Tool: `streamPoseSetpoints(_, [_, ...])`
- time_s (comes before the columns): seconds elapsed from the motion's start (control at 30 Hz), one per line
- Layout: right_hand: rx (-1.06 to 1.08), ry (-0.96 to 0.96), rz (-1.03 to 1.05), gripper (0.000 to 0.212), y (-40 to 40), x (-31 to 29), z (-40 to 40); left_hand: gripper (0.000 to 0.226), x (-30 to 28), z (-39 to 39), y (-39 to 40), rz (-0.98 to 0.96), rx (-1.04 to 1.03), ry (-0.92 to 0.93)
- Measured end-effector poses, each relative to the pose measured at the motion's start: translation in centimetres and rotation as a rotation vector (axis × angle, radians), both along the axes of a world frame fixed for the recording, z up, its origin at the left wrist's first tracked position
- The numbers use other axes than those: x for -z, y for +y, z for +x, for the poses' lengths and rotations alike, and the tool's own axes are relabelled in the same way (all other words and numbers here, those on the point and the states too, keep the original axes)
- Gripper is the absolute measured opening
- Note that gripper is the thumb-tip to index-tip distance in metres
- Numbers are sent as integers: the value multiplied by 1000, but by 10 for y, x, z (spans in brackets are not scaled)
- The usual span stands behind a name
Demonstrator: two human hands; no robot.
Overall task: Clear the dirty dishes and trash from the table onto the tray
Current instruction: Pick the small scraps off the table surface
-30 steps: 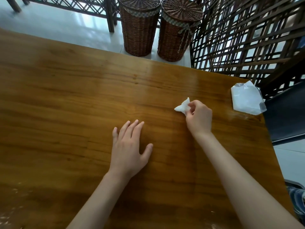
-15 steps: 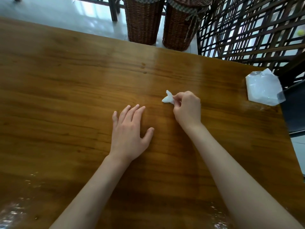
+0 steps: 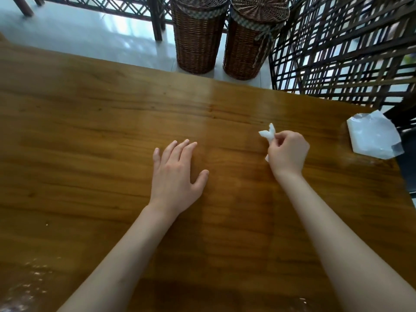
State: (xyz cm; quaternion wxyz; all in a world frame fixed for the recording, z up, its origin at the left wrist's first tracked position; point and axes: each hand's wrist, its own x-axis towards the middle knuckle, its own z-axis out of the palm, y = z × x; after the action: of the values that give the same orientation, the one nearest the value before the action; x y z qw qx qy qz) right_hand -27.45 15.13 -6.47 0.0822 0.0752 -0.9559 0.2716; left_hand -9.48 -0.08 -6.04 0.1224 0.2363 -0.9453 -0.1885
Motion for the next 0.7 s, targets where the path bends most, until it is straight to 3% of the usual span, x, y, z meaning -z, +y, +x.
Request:
streamPoseSetpoints(0.3, [245, -37, -45, 23, -34, 0, -51, 60, 4, -22, -27, -15, -22, -25])
streamPoseSetpoints(0.7, [-51, -40, -47, 18, -96, 2, -59, 65, 6, -23, -31, 30, -20, -48])
